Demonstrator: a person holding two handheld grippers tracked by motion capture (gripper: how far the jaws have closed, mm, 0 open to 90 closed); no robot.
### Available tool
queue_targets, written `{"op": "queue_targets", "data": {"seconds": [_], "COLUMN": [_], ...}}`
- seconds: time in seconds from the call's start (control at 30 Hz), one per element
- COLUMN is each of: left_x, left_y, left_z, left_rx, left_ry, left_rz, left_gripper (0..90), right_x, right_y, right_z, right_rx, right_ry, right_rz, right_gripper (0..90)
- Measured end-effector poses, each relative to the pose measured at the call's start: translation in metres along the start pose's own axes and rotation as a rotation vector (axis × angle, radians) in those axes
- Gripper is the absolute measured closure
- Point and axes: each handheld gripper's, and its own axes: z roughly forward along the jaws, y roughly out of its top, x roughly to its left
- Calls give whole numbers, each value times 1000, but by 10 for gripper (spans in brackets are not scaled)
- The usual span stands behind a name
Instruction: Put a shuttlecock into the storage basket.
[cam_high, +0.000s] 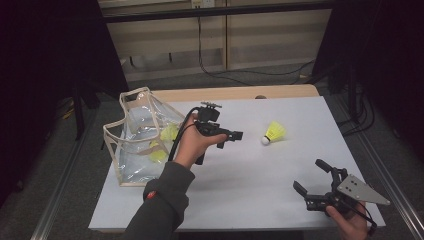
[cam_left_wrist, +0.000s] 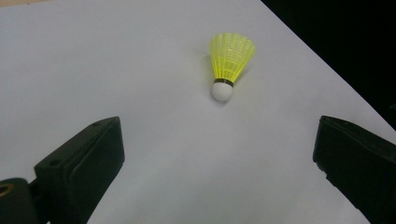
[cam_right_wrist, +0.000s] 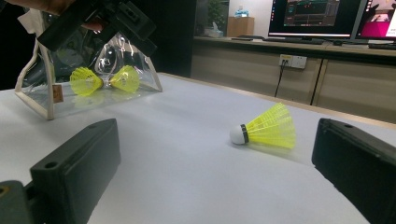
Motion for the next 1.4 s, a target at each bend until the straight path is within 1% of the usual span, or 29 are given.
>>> {"op": "queue_targets", "data": {"seconds": [0.03,0.33,0.4,0.6,0.9,0.93,1.4], "left_x": [0,-2,-3,-6,-8,-9,-11], "left_y": [0,-2,-2,-3,-6,-7,-11], "left_z": [1,10,12,19,31,33,46], "left_rx": [-2,1,0,0,20,20,40], "left_ry": [-4,-3,-2,-8,-22,-23,-20], "left_rz": [-6,7,3,19,29,25,33], "left_gripper": [22,23,25,27,34,34,39], "right_x": [0,0,0,-1,-1,0,-1], "right_y": [0,0,0,0,0,0,0], "right_z": [0,0,0,-1,0,-1,-1], "right_rx": [1,0,0,-1,0,-1,-1], "right_ry": [-1,1,0,1,1,0,0], "right_rz": [1,3,3,4,4,4,4], "right_gripper": [9,9,10,9,10,9,9]}}
